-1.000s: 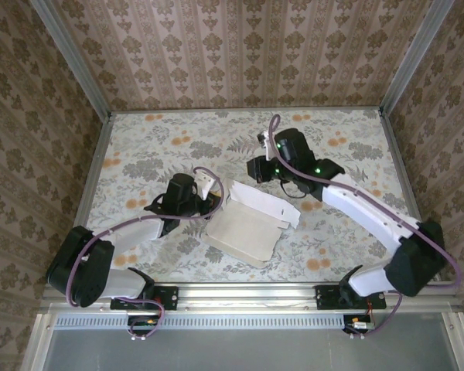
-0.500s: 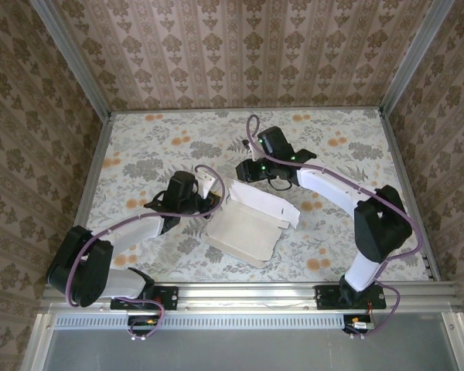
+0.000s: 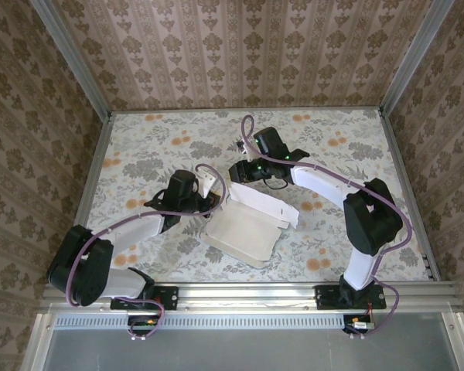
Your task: Fold the paper box
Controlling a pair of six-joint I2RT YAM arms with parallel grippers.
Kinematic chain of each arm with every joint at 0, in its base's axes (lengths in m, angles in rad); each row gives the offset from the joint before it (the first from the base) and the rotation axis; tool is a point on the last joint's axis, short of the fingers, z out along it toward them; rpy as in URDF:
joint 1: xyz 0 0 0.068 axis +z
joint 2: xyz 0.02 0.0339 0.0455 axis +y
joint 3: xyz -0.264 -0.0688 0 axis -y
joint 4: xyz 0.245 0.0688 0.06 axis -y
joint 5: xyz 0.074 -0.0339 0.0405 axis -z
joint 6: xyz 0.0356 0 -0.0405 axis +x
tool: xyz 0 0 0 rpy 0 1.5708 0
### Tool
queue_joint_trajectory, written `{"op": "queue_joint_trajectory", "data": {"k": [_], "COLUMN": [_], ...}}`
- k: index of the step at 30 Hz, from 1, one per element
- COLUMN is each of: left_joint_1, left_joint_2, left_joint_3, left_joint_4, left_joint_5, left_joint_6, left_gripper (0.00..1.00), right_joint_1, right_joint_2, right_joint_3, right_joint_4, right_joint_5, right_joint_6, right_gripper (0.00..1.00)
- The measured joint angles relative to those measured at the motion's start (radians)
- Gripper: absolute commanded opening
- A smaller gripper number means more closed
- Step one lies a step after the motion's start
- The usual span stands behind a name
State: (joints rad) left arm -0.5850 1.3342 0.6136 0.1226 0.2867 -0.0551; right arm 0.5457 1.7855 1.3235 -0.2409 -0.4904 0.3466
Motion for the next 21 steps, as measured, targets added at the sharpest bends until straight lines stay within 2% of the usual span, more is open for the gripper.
{"op": "queue_joint_trajectory", "data": {"k": [11, 21], "left_joint_1": [0.004, 0.004], "left_joint_2": [0.002, 0.015], "left_joint_3": [0.013, 0.032], "left_joint_4": [-0.023, -0.037], "left_joint_5": [0.0, 0.001], "left_joint_6": [0.004, 0.004], "left_gripper": [0.0, 0.0], "right_joint_1": [0.0, 0.01], "right_joint_2": [0.014, 0.014], "right_joint_3": [0.0, -0.001], "right_joint_4": [-0.006, -0.005], "right_joint_5": [-0.009, 0.047], "right_joint_6": [-0.046, -0.09], "right_gripper": [0.37, 0.38]}}
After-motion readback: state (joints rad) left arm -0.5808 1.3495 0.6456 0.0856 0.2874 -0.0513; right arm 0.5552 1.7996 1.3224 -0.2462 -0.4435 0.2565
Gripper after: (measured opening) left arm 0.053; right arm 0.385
